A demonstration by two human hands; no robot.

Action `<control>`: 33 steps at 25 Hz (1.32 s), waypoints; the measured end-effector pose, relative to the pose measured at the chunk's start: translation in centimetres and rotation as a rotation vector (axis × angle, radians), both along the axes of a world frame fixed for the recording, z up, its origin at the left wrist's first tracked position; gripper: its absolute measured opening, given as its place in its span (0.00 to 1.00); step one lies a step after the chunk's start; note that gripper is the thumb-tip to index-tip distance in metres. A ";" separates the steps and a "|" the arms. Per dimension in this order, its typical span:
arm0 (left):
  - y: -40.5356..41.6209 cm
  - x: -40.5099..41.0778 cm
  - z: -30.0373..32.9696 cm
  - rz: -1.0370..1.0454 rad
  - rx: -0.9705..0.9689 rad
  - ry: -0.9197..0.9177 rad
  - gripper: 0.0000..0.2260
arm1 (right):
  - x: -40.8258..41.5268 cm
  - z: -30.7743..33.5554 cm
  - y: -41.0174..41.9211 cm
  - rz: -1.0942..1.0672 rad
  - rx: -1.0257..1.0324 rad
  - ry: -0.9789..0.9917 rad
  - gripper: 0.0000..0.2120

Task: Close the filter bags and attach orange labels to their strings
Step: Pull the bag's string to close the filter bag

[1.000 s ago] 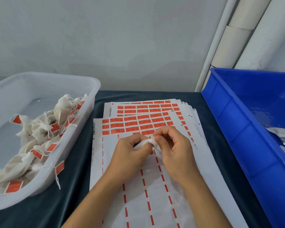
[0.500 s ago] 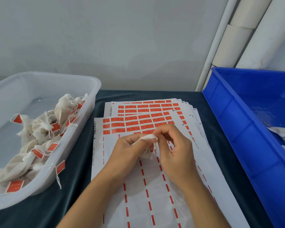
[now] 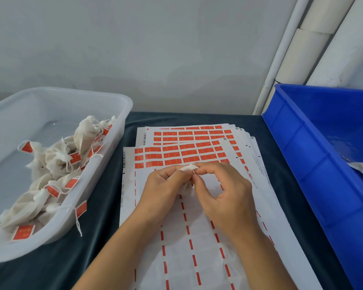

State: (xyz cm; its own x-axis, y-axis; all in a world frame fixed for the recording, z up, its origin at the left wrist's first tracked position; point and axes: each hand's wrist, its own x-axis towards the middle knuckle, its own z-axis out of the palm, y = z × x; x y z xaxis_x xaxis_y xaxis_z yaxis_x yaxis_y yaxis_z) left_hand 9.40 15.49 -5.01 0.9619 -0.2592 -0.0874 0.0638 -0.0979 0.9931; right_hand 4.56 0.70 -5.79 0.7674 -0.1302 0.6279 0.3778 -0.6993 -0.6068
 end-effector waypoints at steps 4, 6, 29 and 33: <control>-0.1 0.1 -0.4 0.005 0.018 -0.039 0.13 | 0.0 -0.3 -0.3 -0.043 -0.064 0.006 0.12; -0.2 0.1 -0.7 0.019 0.031 -0.056 0.13 | 0.0 -0.4 -0.3 -0.069 -0.096 0.012 0.13; 0.0 -0.3 0.1 -0.138 0.004 -0.203 0.11 | -0.1 0.9 -1.0 0.145 0.252 0.442 0.03; 0.1 -0.5 0.3 -0.149 -0.072 -0.180 0.07 | 0.0 1.5 -1.1 0.226 0.406 0.513 0.05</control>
State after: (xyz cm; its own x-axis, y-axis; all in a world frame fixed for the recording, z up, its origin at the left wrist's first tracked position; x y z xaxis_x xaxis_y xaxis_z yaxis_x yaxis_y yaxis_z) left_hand 8.93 15.55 -4.71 0.9110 -0.3985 0.1062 -0.1250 -0.0214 0.9919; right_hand 4.52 -0.37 -4.32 0.9902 -0.0804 0.1140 0.0831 -0.3166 -0.9449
